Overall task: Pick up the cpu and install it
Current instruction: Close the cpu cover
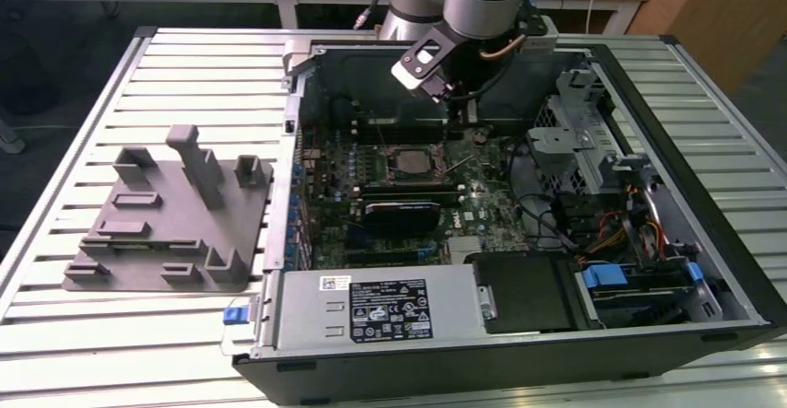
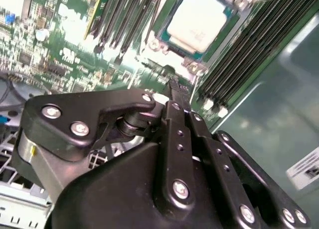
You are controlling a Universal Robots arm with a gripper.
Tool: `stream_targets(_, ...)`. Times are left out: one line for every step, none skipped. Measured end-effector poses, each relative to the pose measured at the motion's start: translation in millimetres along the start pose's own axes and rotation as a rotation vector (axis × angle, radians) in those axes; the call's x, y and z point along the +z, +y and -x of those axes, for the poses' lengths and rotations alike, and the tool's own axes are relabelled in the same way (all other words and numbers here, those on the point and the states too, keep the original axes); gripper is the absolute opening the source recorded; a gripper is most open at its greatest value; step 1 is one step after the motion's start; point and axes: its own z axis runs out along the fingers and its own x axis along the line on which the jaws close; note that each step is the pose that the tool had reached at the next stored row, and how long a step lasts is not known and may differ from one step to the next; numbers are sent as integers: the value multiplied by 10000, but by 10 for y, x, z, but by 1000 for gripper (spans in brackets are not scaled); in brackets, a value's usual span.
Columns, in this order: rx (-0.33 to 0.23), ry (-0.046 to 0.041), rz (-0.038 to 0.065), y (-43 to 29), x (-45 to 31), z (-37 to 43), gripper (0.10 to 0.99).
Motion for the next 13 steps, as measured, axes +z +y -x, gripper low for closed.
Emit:
stream_targets(0, 0, 0, 13, 0, 0, 106)
stream_targets(0, 0, 0, 17, 0, 0, 106)
stream_targets(0, 0, 0, 19, 1, 0, 106)
stream_targets(0, -2, -1, 18, -3, 0, 106)
stream_targets(1, -1, 0, 19, -8, 0, 106)
stream_targets(1, 0, 0, 19, -16, -1, 106)
stream_targets(1, 0, 0, 19, -26, -1, 106)
stream_targets(0, 0, 0, 19, -36, -1, 106)
stream_targets(1, 1, 1, 20, -40, -2, 106)
stream_targets(1, 2, 1, 20, -40, -2, 106)
stream_targets(0, 4, 2, 20, -39, -2, 106)
stream_targets(0, 3, 1, 20, -40, -2, 106)
stream_targets(0, 1, 1, 20, -41, -2, 106)
